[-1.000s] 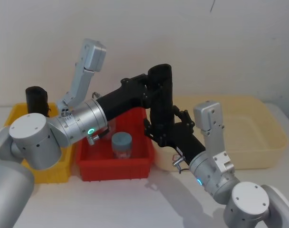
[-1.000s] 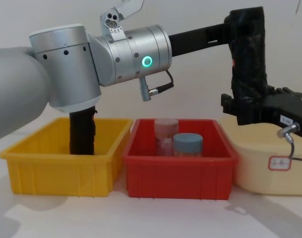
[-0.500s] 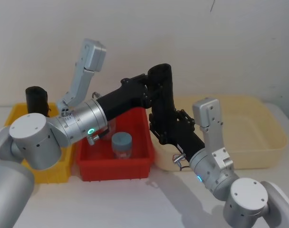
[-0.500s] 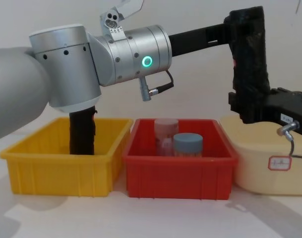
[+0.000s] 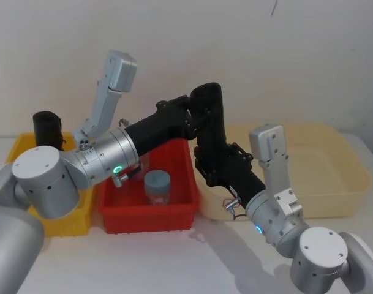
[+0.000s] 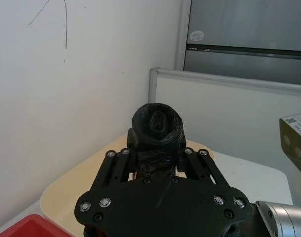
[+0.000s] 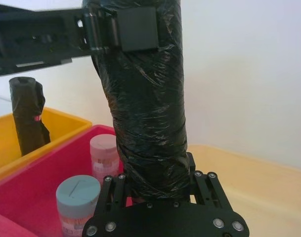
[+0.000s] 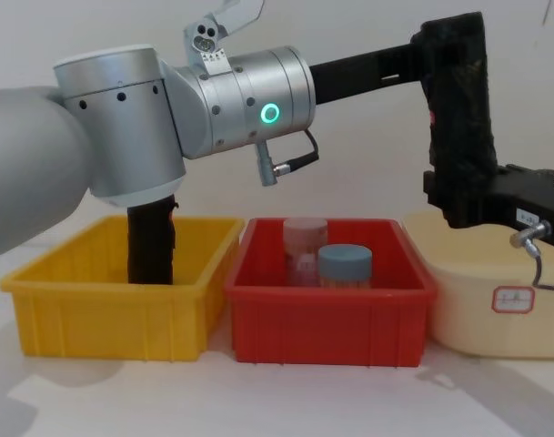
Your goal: Pick up the garbage bag with the one hand and transfer it to the other hand.
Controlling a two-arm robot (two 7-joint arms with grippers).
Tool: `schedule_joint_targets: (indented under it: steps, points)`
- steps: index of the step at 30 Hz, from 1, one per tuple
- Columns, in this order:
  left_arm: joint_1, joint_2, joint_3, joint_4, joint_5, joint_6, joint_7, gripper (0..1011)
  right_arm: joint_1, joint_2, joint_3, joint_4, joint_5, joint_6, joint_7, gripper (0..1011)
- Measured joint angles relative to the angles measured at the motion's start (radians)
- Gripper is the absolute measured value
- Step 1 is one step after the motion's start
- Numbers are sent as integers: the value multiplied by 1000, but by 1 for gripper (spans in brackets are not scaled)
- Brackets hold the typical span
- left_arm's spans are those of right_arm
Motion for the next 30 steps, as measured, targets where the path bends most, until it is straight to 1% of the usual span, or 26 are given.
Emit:
schedule_joint_targets:
  steps: [1, 2, 5, 6, 7, 8, 9, 12, 13, 14, 16, 19, 20, 21, 22, 30]
  points:
    - [0, 0, 0, 0, 0, 0, 0, 391, 0, 0, 1, -1, 0, 2, 1, 568]
    - [0, 0, 0, 0, 0, 0, 0, 437, -2, -1, 3, -1, 0, 5, 2, 568]
    - [0, 0, 0, 0, -1, -1, 0, 532, -3, -2, 7, -3, 0, 9, 4, 569]
    - [0, 0, 0, 0, -1, -1, 0, 545, -3, -3, 8, -4, 0, 10, 5, 569]
    - [0, 0, 0, 0, -1, -1, 0, 589, -4, -4, 10, -5, 1, 12, 6, 568]
    - [0, 0, 0, 0, -1, -1, 0, 600, -5, -5, 12, -6, 1, 13, 7, 568]
    - [0, 0, 0, 0, -1, -1, 0, 648, -5, -5, 13, -7, 1, 14, 7, 568]
    - [0, 0, 0, 0, -1, -1, 0, 726, -5, -9, 20, -8, 5, 21, 9, 567]
    - [0, 0, 0, 0, -1, -1, 0, 782, -5, -10, 21, -8, 6, 24, 9, 568]
    - [0, 0, 0, 0, -1, -1, 0, 782, -5, -12, 24, -8, 8, 26, 9, 568]
    - [0, 0, 0, 0, -1, -1, 0, 871, 0, -17, 33, -7, 13, 37, 8, 568]
    - [0, 0, 0, 0, -1, -1, 0, 918, 7, -21, 44, -1, 17, 48, 3, 568]
    - [0, 0, 0, 0, -1, -1, 0, 963, 9, -22, 46, 1, 18, 52, 1, 568]
    - [0, 0, 0, 0, -1, -1, 0, 985, 17, -26, 55, 8, 21, 61, -4, 568]
    - [0, 0, 0, 0, -1, -1, 0, 1001, 21, -27, 59, 11, 22, 65, -7, 568]
    - [0, 0, 0, 0, 0, 0, 0, 1000, 78, -37, 108, 61, 33, 105, -40, 568]
